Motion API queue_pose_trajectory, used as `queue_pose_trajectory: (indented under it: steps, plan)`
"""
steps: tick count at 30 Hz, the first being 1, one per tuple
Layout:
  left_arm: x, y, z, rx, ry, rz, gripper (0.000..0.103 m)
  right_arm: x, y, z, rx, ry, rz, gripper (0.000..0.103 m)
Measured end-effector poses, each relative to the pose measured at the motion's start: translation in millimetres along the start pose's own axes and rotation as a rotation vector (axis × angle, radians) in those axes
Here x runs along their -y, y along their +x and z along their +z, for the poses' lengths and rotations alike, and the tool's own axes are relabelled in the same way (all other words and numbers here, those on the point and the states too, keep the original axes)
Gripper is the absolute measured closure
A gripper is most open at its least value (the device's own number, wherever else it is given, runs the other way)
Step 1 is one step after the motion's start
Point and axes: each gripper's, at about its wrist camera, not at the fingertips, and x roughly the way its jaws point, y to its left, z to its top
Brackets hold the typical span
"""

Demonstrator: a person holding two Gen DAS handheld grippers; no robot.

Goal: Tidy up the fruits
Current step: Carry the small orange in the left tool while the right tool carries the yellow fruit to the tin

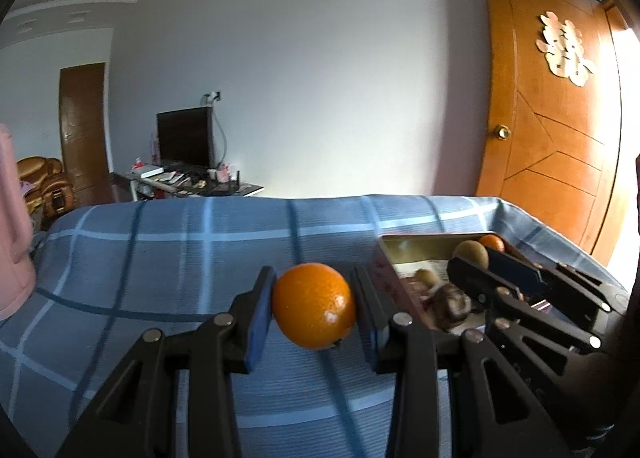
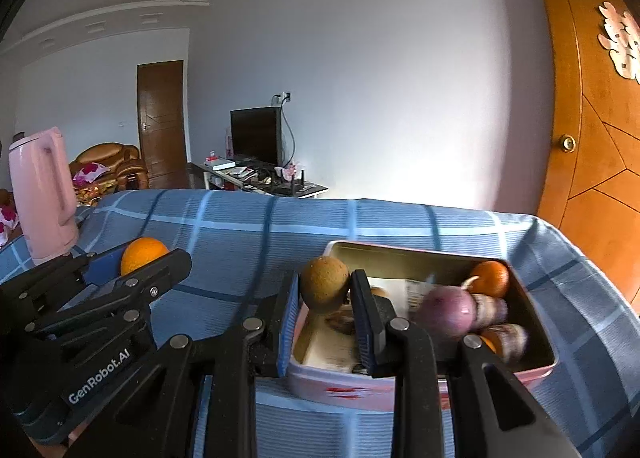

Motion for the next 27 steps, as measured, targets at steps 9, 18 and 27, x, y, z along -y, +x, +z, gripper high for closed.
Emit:
queue_pose_trajectory:
  steps: [9, 18, 27]
  plan:
    - [40, 15, 6, 0.002, 0.022, -0.063, 0.063, 46, 2, 0, -0.001, 0.018, -0.046, 0.075]
    - [72, 37, 12, -0.023, 0.03, -0.107, 0.063, 79, 9, 2, -0.019, 0.068, -0.057, 0.075]
    - [93, 55, 16, -0.062, 0.026, -0.117, 0.063, 97, 16, 5, -0.021, 0.087, -0.093, 0.075]
